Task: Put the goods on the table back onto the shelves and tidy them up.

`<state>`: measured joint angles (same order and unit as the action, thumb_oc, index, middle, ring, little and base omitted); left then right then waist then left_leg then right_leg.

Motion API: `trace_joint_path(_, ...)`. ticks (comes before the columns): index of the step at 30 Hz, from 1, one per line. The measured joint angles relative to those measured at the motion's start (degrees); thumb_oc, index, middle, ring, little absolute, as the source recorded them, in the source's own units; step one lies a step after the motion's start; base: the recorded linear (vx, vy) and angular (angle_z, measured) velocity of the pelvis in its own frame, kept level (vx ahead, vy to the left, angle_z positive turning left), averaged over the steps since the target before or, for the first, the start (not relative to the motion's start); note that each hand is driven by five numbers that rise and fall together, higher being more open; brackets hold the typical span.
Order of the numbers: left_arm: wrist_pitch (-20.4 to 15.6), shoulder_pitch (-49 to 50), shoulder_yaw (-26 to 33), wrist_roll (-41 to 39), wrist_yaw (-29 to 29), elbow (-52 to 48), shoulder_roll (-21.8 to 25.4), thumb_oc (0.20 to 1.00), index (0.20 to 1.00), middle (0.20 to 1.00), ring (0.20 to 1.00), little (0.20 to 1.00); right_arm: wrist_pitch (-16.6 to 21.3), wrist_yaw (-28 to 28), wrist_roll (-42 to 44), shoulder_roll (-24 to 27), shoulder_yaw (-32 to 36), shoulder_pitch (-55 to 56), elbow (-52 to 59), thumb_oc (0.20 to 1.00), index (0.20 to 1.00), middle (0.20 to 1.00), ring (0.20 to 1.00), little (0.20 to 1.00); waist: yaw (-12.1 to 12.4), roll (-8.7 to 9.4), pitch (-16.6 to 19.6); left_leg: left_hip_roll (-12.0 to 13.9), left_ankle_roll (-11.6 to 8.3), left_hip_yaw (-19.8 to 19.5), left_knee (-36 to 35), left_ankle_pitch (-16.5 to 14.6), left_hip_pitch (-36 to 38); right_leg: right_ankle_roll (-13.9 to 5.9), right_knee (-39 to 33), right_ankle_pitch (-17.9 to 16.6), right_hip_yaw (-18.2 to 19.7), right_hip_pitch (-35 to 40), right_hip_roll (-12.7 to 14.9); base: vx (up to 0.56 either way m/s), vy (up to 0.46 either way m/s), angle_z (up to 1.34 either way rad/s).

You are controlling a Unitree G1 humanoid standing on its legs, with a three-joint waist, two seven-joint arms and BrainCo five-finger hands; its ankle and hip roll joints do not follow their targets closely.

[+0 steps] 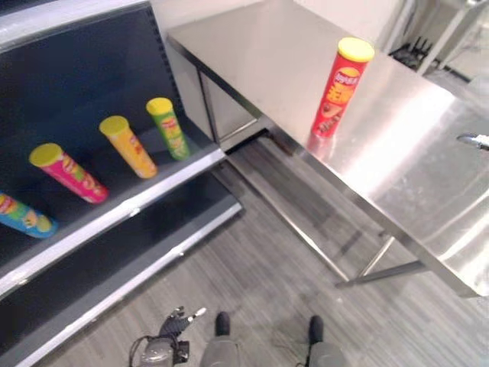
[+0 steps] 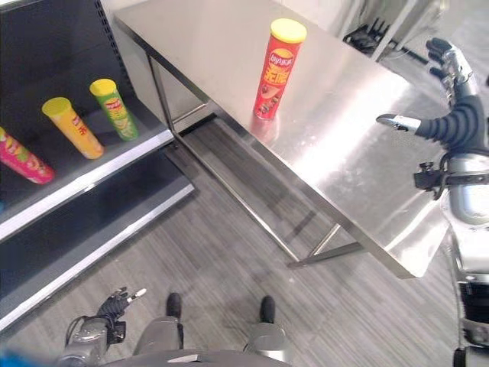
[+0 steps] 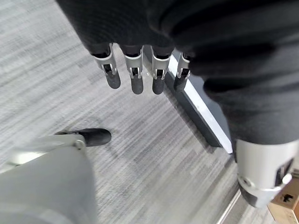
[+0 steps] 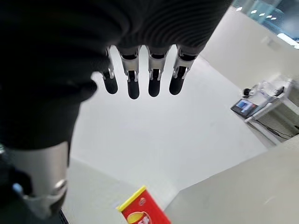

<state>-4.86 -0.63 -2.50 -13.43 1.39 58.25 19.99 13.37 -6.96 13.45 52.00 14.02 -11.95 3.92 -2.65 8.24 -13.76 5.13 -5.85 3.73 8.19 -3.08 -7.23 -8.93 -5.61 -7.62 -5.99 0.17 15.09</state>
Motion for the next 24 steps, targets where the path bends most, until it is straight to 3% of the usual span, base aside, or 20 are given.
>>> trace_joint_path(4,-0.07,-2.93,0.19,0.03,0.48,0.04,1.46,1.000,1.000,1.000,1.000,1.000,-0.12,-0.12,-0.02,-0.07,-1.61,-2.86,0.14,1.000,1.000,1.000,1.000,1.000,-0.35,0.72,0.13,-0.35,0.52,4.32,0.30,-0.98,0.09,2.36,0.03,-1.64,1.99,-3.08,0.49,0.06,0.132,-0.59)
trace_joint_path(6,-0.29,-4.74,0.40,0.06,0.67,-0.06,2.28,1.000,1.000,1.000,1.000,1.000,-0.21,-0.11,-0.20,-0.13,-3.76,-2.49,0.12,1.000,1.000,1.000,1.000,1.000,-0.78,1.93,0.83,-0.47,1.04,5.98,2.46,-2.09,-0.85,3.85,0.08,0.28,2.33,-4.11,0.94,0.13,0.201,-0.33)
trace_joint_path(9,-0.06,-4.43,0.32,0.13,0.74,0.26,2.25,1.000,1.000,1.000,1.000,1.000,-0.39,-0.14,-2.27,-0.50,-3.25,-1.41,0.01,1.000,1.000,1.000,1.000,1.000,-0.84,2.11,1.31,-0.83,2.37,5.16,5.55,-4.45,-1.36,1.36,4.30,1.01,3.20,-5.20,1.18,0.09,0.189,-0.07)
trace_joint_path(11,0.05,-3.93,0.08,0.15,0.75,0.64,1.90,1.000,1.000,1.000,1.000,1.000,-0.82,-0.21,-2.35,-0.28,-3.22,-1.23,-0.36,1.000,1.000,1.000,1.000,1.000,-1.42,0.25,0.88,-0.28,3.43,3.19,5.71,-5.19,-1.23,-0.66,13.16,-0.92,4.23,-9.46,0.38,0.07,0.115,-0.07)
trace_joint_path(14,0.01,-2.28,0.23,0.15,0.77,1.00,1.91,1.000,1.000,1.000,1.000,1.000,-0.84,-0.39,-2.56,-0.16,-3.10,0.67,-0.24,1.000,1.000,1.000,1.000,1.000,-2.03,-0.47,1.02,-0.56,4.26,3.74,4.43,-5.73,2.19,-0.24,15.66,-5.79,7.69,-9.52,0.22,0.14,0.048,-0.22)
trace_joint_path(16,-0.03,-1.64,0.30,0.15,0.75,0.94,1.92,1.000,1.000,1.000,1.000,1.000,-0.78,-0.50,-4.46,-0.12,-2.92,1.82,-0.16,1.000,1.000,1.000,1.000,1.000,-2.27,-1.25,0.70,-0.75,5.50,3.67,1.90,-5.20,4.72,-0.95,17.26,-4.71,7.88,-10.22,0.11,0.11,0.005,-0.10)
trace_joint_path(17,-0.04,-0.94,0.64,0.15,0.75,0.98,1.93,1.000,1.000,1.000,1.000,1.000,-0.76,-0.51,-4.56,-0.11,-2.83,2.29,-0.01,1.000,1.000,1.000,1.000,1.000,-2.15,-1.36,0.69,-0.84,6.65,3.65,0.08,-4.20,5.67,-1.13,16.51,-1.93,7.85,-9.88,-1.00,0.19,-0.008,0.03)
trace_joint_path(19,-0.01,-0.51,0.43,0.14,0.69,1.06,1.34,1.000,1.000,1.000,1.000,1.000,-0.59,-0.72,-4.55,-0.09,-1.59,2.26,0.31,1.000,1.000,1.000,1.000,1.000,-2.50,-1.10,0.67,-1.66,7.32,3.09,-1.74,-3.20,6.45,-1.29,15.15,0.10,7.83,-10.52,-2.65,0.24,-0.013,0.02)
trace_joint_path(20,0.05,-0.67,0.64,0.13,0.83,1.28,0.56,1.000,1.000,1.000,1.000,1.000,-0.24,-1.46,-4.56,-0.01,-1.29,1.27,0.99,1.000,1.000,1.000,1.000,1.000,-2.28,-2.77,-0.42,-0.56,7.78,2.31,-2.98,-2.88,6.47,-0.85,12.24,2.88,9.71,-11.92,-6.75,0.20,-0.018,0.14)
trace_joint_path(21,0.04,-0.88,0.48,0.15,0.75,1.31,-0.32,1.000,1.000,1.000,1.000,1.000,-0.22,-1.93,-4.56,0.13,-0.78,1.48,1.63,1.000,1.000,1.000,1.000,1.000,-3.76,-3.51,-0.91,-0.57,8.15,0.10,-4.22,-2.24,6.63,-1.18,8.01,2.73,9.98,-12.00,-8.41,0.25,-0.038,0.42)
trace_joint_path(23,0.04,-1.17,0.50,0.17,0.61,1.79,-1.75,1.000,1.000,1.000,1.000,1.000,-0.23,-2.41,-4.60,0.17,-0.22,2.68,2.30,1.000,1.000,1.000,1.000,1.000,-5.38,-4.08,-1.30,-1.15,7.58,-1.93,-6.79,-1.14,8.17,-1.64,2.31,1.99,11.44,-10.97,-9.33,0.16,-0.066,0.92)
trace_joint_path(24,0.01,-1.25,0.09,0.19,0.57,2.15,-2.62,1.000,1.000,1.000,1.000,1.000,-0.32,-2.54,-4.70,0.17,2.25,5.99,2.43,1.000,1.000,1.000,1.000,1.000,-6.49,-2.80,-0.96,-3.24,6.20,-4.48,-9.54,-0.28,11.35,-1.52,1.46,2.35,10.97,-8.85,-7.94,0.15,-0.115,1.10)
